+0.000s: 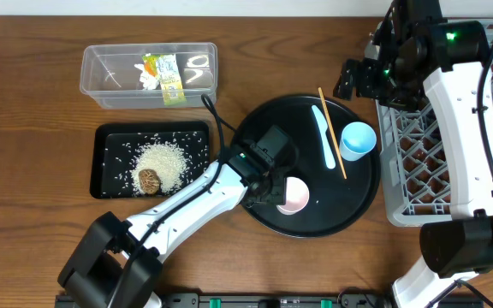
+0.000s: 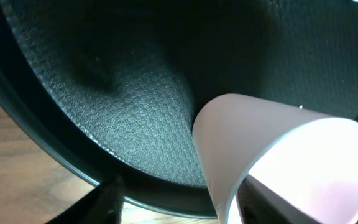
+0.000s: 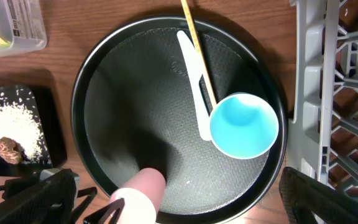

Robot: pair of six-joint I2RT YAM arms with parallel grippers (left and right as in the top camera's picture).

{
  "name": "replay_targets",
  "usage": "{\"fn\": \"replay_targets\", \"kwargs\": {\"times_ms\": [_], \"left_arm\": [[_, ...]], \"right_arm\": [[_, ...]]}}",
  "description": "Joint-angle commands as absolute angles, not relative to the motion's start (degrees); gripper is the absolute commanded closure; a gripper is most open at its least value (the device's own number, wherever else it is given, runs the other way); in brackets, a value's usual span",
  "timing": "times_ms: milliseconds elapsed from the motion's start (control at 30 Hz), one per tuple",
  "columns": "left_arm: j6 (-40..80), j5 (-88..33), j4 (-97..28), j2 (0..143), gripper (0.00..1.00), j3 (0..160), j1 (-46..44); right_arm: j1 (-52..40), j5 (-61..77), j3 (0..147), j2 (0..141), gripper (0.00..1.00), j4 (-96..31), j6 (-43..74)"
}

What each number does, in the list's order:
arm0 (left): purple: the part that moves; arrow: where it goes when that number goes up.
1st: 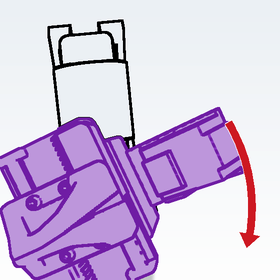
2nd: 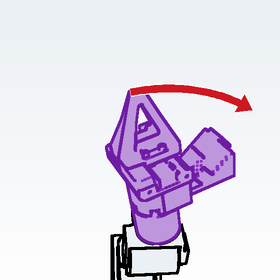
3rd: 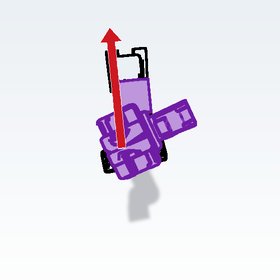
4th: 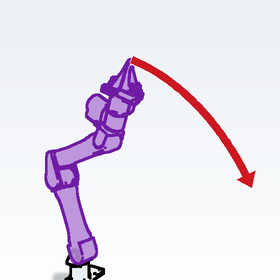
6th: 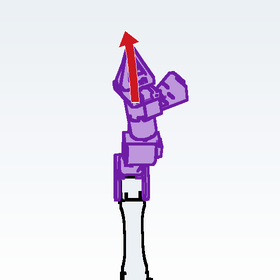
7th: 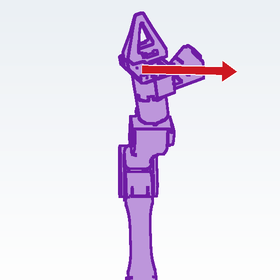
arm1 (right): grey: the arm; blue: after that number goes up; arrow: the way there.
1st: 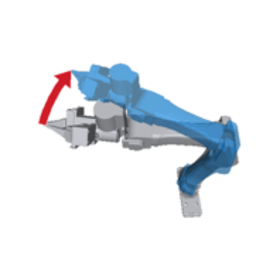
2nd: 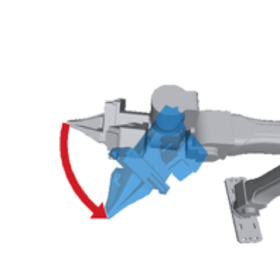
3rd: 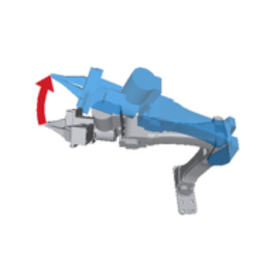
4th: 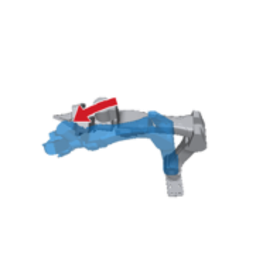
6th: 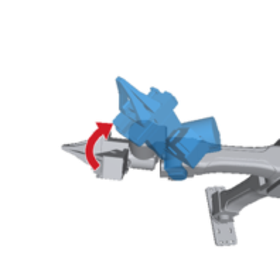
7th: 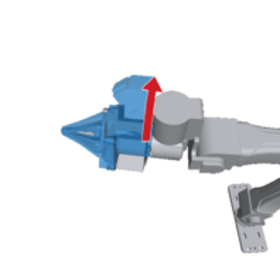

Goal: Sort waste into correct bins and load items into the dishwasher rack
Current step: 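Close the left gripper around the pink cup's rim, then lift the pink cup and raise it above the tray's top edge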

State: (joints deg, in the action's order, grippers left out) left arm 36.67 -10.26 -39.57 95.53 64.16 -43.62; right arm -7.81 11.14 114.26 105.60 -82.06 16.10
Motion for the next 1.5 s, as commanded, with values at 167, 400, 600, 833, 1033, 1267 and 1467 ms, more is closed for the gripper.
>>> {"fn": "replay_targets", "kwargs": {"times_ms": [167,400,600,833,1033,1267,1467], "left_arm": [[36.80,-9.61,-39.51,96.23,0.57,63.70,-43.70],[38.06,-9.61,-39.03,96.23,0.75,63.68,-43.70],[38.09,-9.63,-37.69,96.23,0.93,63.70,-43.70],[38.28,-10.04,-36.56,95.26,0.94,64.20,-43.68],[38.28,-10.04,-36.56,91.35,0.94,65.14,-43.20],[38.26,-10.02,-36.88,85.71,0.94,65.12,-37.04],[38.24,-9.98,-36.77,86.59,0.94,64.79,-34.28]], "right_arm": [[-8.08,11.42,114.26,105.62,0.01,-82.08,15.81],[-8.05,11.42,114.26,105.62,0.01,-82.08,15.79],[-8.05,11.42,114.26,105.62,0.01,-82.08,15.81],[-8.05,11.42,114.26,105.62,0.01,-82.08,15.79],[-8.05,11.42,114.26,105.62,0.01,-82.08,15.79],[-8.05,11.42,114.26,105.62,0.01,-82.08,15.81],[-8.08,11.42,114.26,105.62,0.01,-82.08,15.79]]}}
